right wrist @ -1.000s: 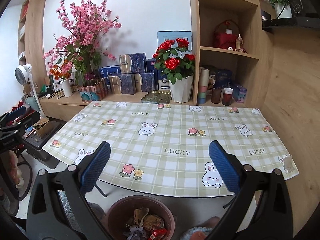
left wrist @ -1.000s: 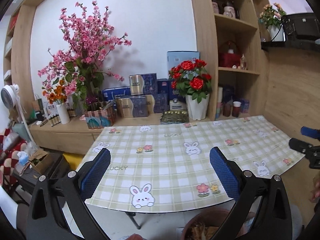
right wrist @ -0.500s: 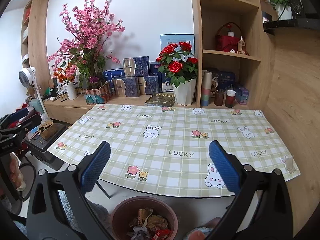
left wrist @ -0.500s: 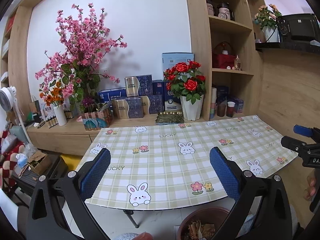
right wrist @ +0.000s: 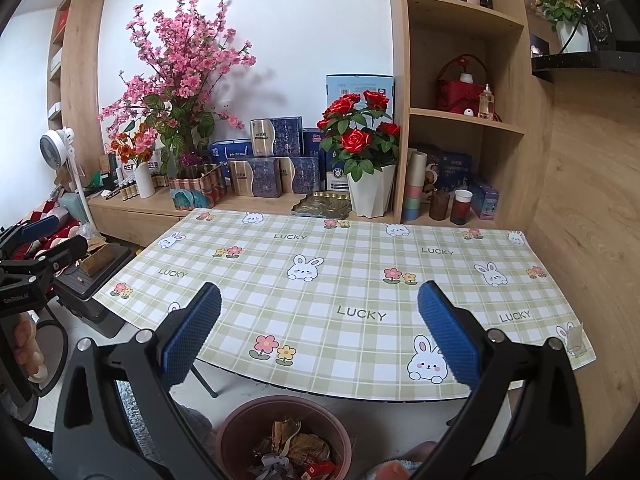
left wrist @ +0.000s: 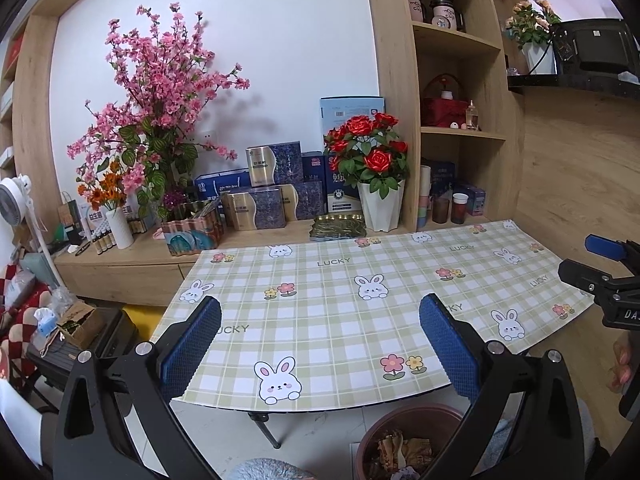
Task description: Collect trash
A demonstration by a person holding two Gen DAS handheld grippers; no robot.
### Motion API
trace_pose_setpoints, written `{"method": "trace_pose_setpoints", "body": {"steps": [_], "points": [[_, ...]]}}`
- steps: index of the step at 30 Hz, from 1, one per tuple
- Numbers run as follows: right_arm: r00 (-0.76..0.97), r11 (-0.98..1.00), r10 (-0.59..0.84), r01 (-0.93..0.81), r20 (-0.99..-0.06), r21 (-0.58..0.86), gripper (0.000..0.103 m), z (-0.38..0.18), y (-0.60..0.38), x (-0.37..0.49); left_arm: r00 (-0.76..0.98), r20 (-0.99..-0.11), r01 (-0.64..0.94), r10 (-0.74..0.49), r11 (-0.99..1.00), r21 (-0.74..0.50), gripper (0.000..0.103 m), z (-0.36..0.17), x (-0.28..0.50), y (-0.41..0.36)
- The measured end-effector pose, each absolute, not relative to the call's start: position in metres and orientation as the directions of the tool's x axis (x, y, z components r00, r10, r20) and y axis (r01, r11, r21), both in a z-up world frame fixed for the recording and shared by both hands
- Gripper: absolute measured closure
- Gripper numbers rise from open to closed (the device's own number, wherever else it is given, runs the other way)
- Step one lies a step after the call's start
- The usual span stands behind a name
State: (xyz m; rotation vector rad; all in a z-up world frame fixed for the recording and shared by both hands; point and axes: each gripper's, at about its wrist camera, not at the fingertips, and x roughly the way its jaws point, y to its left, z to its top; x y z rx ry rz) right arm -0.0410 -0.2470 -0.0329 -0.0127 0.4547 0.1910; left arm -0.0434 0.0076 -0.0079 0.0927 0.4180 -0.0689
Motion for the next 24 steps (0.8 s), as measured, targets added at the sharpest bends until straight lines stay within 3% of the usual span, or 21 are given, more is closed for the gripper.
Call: {"method": "trace_pose_setpoints", "body": {"steps": [24], "points": [[0.882,0.984,0.166,-0.176,-0.440,0.019,0.006,-0.0343,-0.2491,-0.0413,0.909,-0.410,0.110,-0.076,0.992,0.061,0.006,-0.0093,-0.0466,0.0056]]}}
